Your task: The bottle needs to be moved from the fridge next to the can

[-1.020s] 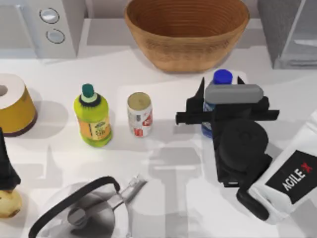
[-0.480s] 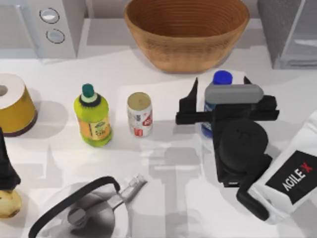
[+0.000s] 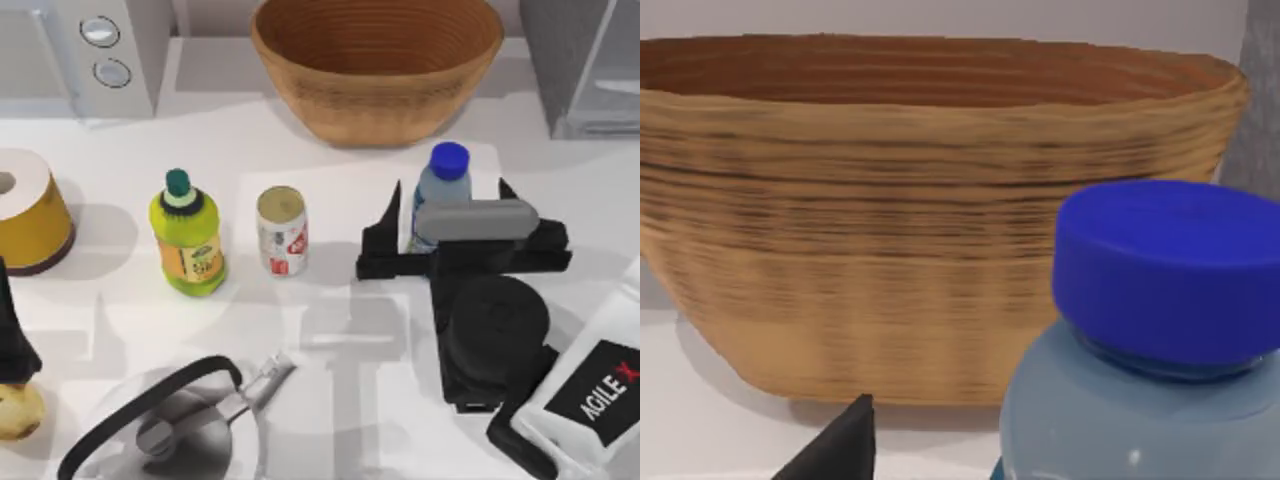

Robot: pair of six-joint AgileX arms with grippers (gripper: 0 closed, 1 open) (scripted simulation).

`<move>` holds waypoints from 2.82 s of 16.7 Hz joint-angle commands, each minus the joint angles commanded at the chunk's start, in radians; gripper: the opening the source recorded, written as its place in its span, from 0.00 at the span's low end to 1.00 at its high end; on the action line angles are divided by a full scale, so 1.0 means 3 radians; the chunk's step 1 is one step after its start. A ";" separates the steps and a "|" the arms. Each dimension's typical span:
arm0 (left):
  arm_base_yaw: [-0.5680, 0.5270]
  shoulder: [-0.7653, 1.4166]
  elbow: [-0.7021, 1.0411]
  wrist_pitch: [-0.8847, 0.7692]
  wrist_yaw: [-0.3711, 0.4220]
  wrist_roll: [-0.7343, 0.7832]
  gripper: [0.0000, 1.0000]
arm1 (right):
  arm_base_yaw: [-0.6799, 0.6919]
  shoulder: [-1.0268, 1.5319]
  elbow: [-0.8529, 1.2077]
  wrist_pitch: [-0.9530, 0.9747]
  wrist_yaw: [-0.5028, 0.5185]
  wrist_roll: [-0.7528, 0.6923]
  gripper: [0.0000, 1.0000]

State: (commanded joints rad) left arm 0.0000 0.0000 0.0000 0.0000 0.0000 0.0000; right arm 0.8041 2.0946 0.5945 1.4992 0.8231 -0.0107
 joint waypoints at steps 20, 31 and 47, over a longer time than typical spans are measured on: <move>0.0000 0.0000 0.0000 0.0000 0.0000 0.0000 1.00 | -0.1385 -0.3856 -0.0830 -0.2489 -0.1621 0.0006 1.00; 0.0000 0.0000 0.0000 0.0000 0.0000 0.0000 1.00 | -0.2568 -0.6728 -0.1863 -0.4762 -0.2658 0.0039 1.00; 0.0000 0.0000 0.0000 0.0000 0.0000 0.0000 1.00 | -0.2688 -0.7622 -0.1432 -0.5995 -0.2727 0.0023 1.00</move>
State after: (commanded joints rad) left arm 0.0000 0.0000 0.0000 0.0000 0.0000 0.0000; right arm -0.0024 -0.1919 0.1650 -0.2991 0.0051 -0.0038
